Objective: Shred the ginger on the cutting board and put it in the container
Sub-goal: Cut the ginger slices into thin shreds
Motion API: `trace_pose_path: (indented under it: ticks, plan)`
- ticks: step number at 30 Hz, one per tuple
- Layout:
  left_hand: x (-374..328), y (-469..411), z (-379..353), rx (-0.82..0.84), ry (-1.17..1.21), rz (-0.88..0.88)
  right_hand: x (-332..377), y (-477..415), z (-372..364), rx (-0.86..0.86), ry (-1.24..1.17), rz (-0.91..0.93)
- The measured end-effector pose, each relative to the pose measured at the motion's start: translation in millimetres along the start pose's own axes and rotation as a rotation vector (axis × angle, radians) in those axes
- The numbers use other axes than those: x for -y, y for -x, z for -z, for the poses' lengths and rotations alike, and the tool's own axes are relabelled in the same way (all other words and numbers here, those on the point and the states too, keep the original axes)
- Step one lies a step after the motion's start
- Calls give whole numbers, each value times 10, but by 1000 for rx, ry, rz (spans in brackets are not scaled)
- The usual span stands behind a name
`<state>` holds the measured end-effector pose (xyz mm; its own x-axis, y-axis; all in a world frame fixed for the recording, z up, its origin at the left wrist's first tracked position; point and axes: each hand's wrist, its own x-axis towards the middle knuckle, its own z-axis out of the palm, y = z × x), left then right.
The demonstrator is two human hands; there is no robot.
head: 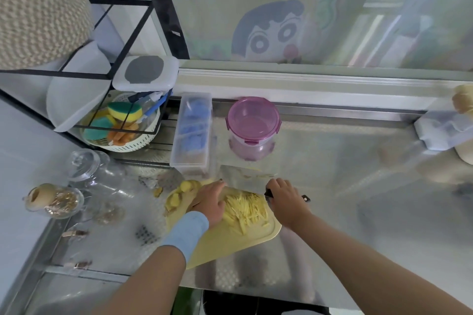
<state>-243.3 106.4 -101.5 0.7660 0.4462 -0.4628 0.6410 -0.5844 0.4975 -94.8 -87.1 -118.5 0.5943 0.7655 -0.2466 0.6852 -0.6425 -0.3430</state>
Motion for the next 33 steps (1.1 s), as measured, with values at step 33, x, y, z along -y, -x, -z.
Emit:
trace_pose_path:
  ticks: [33]
  plan:
    - [585, 498, 129, -180, 84, -3, 1187, -94, 60, 343, 417, 247]
